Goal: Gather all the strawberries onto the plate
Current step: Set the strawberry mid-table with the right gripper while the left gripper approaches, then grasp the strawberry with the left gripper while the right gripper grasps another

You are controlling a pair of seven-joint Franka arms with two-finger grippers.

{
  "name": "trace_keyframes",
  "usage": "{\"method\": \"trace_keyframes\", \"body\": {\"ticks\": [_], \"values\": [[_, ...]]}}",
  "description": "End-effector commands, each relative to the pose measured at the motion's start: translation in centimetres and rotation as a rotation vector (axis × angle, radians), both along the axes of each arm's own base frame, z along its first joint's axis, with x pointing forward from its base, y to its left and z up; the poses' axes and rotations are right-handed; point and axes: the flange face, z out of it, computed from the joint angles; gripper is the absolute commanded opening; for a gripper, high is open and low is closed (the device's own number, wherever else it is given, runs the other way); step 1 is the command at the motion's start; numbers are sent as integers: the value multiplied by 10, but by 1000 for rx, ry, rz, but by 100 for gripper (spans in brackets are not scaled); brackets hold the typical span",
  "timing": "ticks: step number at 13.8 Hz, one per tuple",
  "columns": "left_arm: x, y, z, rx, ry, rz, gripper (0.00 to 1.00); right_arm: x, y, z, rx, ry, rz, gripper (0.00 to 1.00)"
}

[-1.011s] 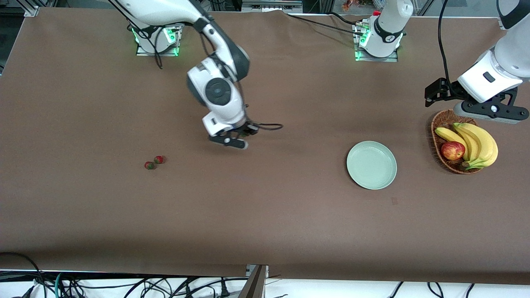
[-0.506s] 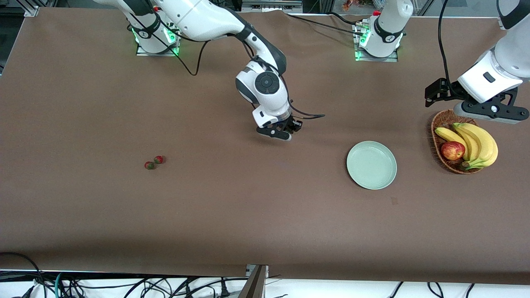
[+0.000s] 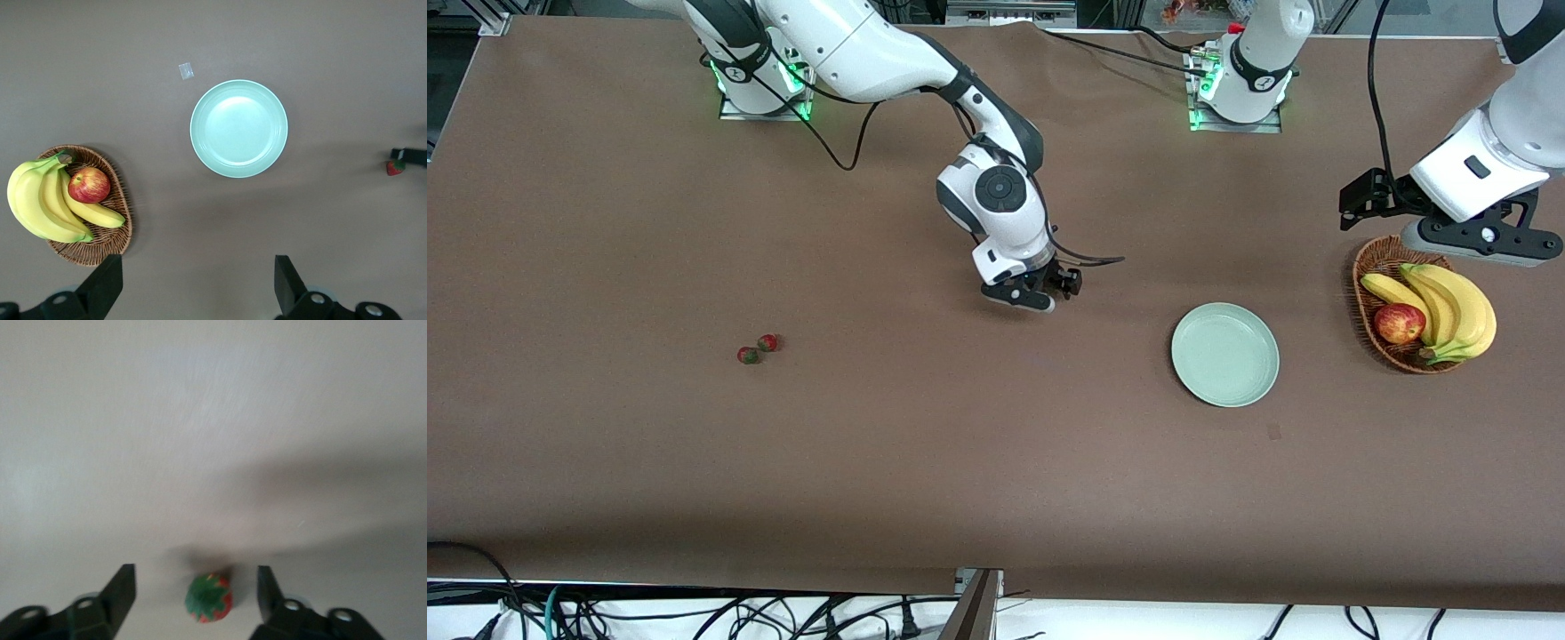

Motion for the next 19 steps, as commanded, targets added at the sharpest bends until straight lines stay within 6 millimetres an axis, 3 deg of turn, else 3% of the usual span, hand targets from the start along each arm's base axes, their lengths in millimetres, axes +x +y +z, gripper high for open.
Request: {"method": "trace_keyframes", "body": {"ticks": [1, 2, 4, 6, 7, 10, 13, 15, 19], "values": [[8, -2, -2, -1, 9, -22, 100, 35, -54, 39, -108, 65, 180, 100], [8, -4, -5, 1, 17, -25, 100, 56, -92, 42, -173, 107, 279, 100], [10, -4, -12, 3, 35, -25, 100, 79, -155, 37, -267, 217, 461, 100], [15, -8, -27, 4, 61, -31, 100, 107, -223, 28, -336, 271, 530, 100], [22, -13, -45, 6, 91, -39, 100, 117, -249, 27, -356, 277, 522, 100], [42, -51, -127, 16, 215, -98, 100, 128, -309, 15, -399, 281, 467, 100], [49, -122, -188, 19, 212, -124, 100, 121, -368, 0, -384, 223, 528, 100], [48, -163, -224, -11, 203, 2, 100, 114, -397, -7, -371, 199, 499, 100], [23, -264, -282, -4, 166, 173, 100, 114, -422, -4, -361, 205, 461, 100]]}}
